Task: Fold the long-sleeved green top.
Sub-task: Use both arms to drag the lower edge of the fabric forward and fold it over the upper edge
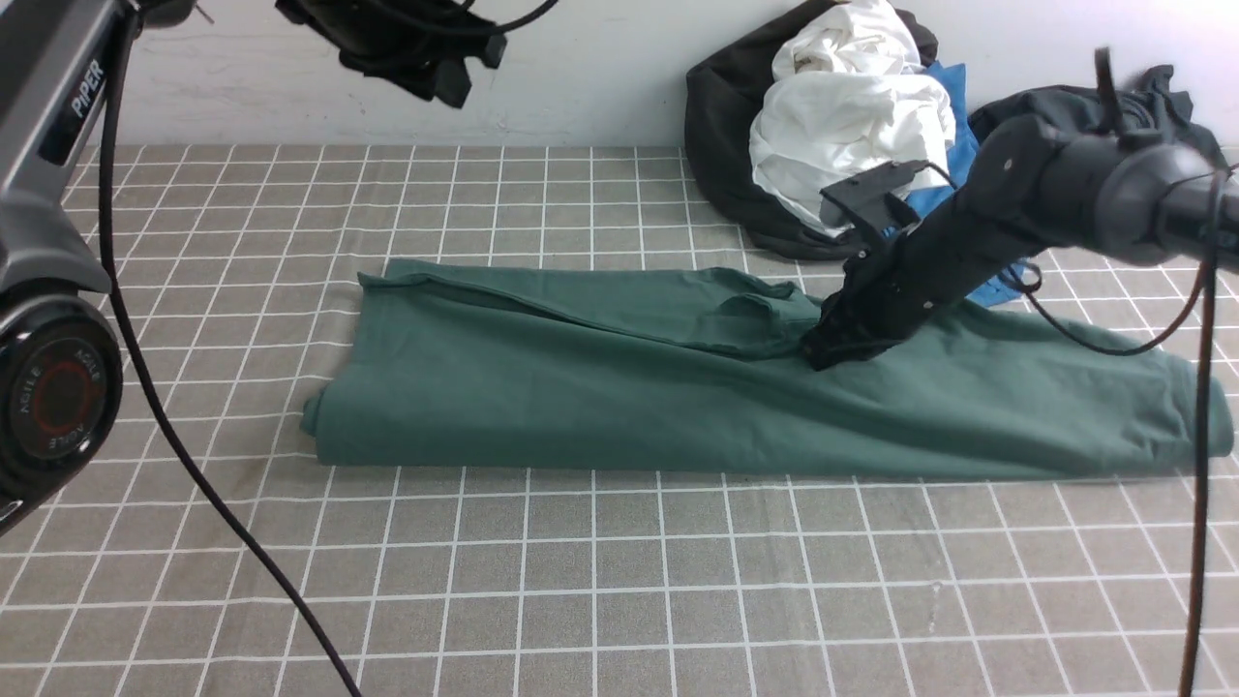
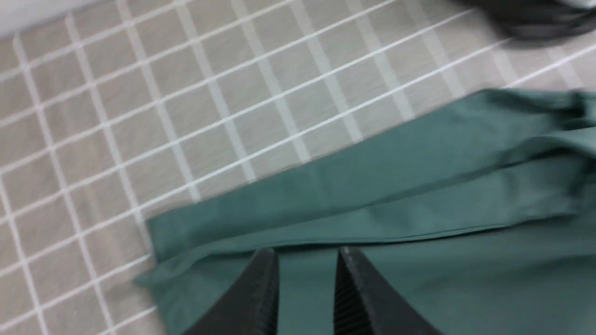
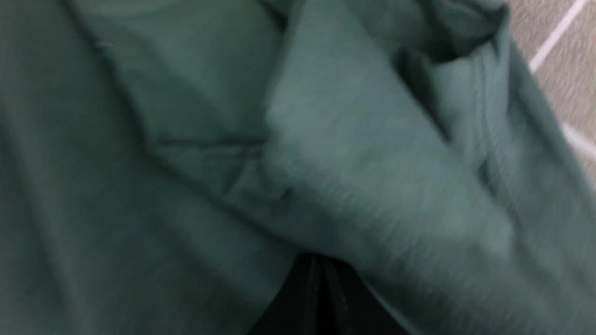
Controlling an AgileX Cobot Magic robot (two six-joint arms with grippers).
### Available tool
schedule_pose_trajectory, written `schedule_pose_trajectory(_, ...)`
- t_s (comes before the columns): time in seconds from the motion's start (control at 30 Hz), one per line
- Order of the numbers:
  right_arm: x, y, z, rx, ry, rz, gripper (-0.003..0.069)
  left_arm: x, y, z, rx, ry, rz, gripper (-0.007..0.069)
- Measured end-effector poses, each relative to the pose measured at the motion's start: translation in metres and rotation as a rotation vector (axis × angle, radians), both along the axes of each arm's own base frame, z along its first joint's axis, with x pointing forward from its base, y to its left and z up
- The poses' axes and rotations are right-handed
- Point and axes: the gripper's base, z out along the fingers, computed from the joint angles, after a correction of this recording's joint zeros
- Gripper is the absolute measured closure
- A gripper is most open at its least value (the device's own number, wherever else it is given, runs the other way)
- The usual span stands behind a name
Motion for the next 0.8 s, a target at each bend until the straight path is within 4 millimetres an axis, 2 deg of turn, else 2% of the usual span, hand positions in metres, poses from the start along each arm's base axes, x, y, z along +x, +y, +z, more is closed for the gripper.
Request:
schedule_pose_trajectory(0.1,0.023,0.000,-0.002,0.016,-0.174,-0.065,0.0672,-0.030,-0.020,0.038,0.013,-0.084,-0.055,0.0472)
schedule_pose_trajectory(0.2,0.042,-0.007,0.005,0.068,-0.296,-0.219,0.0672,-0.057,-0.024,0.065,0.041,-0.133,-0.073,0.0472)
schedule_pose_trajectory(0.27,0.047,-0.011,0.009,0.111,-0.303,-0.300,0.0672,-0.068,-0.020,0.073,0.063,-0.145,-0.068,0.0472)
schedule_pose_trajectory(0.3,0.051,-0.018,0.017,0.173,-0.287,-0.386,0.0672,-0.082,-0.012,0.083,0.098,-0.161,-0.055,0.0472)
schedule_pose_trajectory(0.37,0.053,-0.022,0.027,0.211,-0.249,-0.414,0.0672,-0.097,0.000,0.087,0.156,-0.159,-0.028,0.0472)
schedule_pose_trajectory(0.4,0.053,-0.021,0.028,0.213,-0.243,-0.412,0.0672,-0.096,0.001,0.084,0.165,-0.150,-0.026,0.0472)
schedule_pose_trajectory(0.5,0.040,-0.005,0.042,0.185,-0.137,-0.265,0.0672,-0.120,0.026,0.074,0.234,-0.080,0.029,0.0472)
schedule_pose_trajectory(0.53,0.039,-0.005,0.041,0.184,-0.126,-0.260,0.0672,-0.122,0.027,0.073,0.239,-0.075,0.031,0.0472)
schedule_pose_trajectory(0.6,0.021,0.016,0.037,0.117,-0.008,-0.089,0.0672,-0.141,0.039,0.049,0.275,0.023,0.054,0.0472)
schedule_pose_trajectory(0.67,0.010,0.021,0.033,0.080,0.095,-0.042,0.0672,-0.163,0.046,0.039,0.280,0.069,0.063,0.0472)
schedule_pose_trajectory(0.7,0.009,0.021,0.032,0.075,0.106,-0.040,0.0672,-0.163,0.046,0.035,0.283,0.083,0.063,0.0472)
schedule_pose_trajectory(0.73,0.003,0.014,0.032,0.021,0.172,-0.041,0.0672,-0.188,0.054,0.025,0.284,0.124,0.072,0.0472)
schedule_pose_trajectory(0.77,0.001,0.009,0.034,0.007,0.203,-0.055,0.0672,-0.201,0.058,0.025,0.280,0.125,0.078,0.0472)
schedule_pose_trajectory(0.8,-0.001,-0.007,0.039,-0.033,0.237,-0.100,0.0672,-0.220,0.063,0.013,0.285,0.156,0.083,0.0472)
